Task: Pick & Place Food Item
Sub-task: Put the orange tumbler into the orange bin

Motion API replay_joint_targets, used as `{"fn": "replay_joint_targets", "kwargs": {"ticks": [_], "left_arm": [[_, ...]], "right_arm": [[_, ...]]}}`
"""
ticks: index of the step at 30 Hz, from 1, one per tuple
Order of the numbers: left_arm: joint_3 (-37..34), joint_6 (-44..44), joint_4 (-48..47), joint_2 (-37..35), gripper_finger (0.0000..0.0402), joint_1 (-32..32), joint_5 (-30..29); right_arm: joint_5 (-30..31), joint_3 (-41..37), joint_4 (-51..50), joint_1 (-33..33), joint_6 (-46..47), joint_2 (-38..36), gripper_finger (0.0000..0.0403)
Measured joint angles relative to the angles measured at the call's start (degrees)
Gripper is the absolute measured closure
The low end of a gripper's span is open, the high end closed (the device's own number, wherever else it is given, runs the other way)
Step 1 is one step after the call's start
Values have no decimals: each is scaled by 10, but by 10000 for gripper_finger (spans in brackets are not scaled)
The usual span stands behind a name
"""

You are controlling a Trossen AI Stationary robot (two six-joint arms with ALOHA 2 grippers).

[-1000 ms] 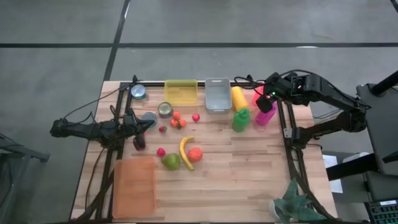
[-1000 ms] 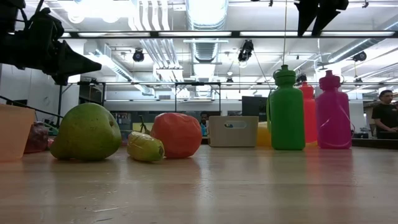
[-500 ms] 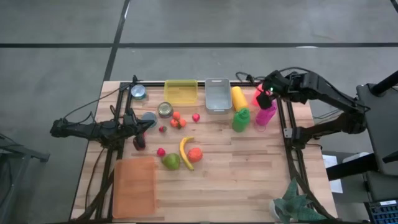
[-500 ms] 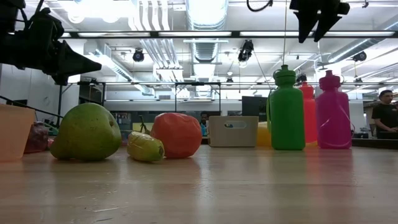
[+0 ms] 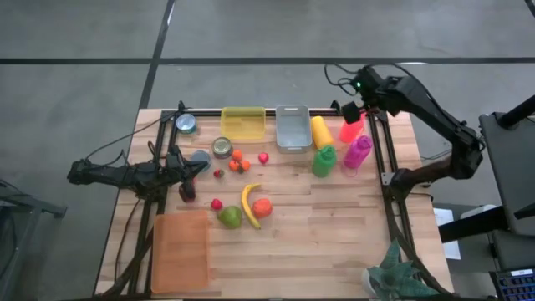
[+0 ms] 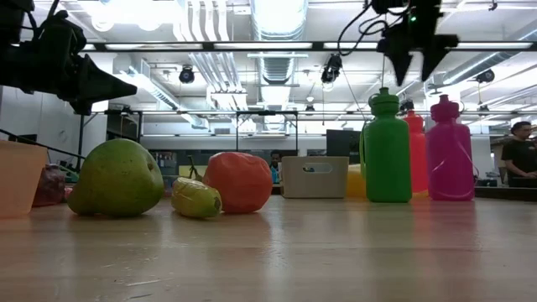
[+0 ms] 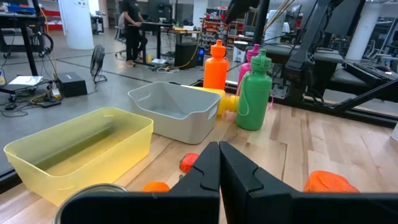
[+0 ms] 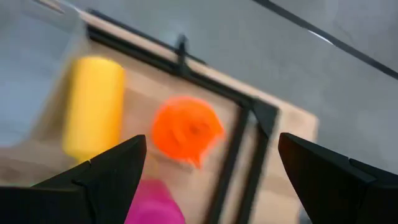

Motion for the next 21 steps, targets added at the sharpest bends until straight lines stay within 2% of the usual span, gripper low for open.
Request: {"fn": "replay_joint_targets", "kwargs": {"ticks": [3,5,12,17,21], "left_arm": [[0,0,0,0,401,0,0],[0,0,0,0,401,0,0],[0,0,0,0,401,0,0],[0,0,0,0,401,0,0],[0,0,0,0,401,0,0]], "right_arm": [[-62,7,40,-12,-50,18,42],[-81,12,53,-12,-68,28,42],[-74,13,55,-13,-79,49,42],[-74,12,56,-13,-35,53,42],[-74,12,55,-14,-34,49,42]]}}
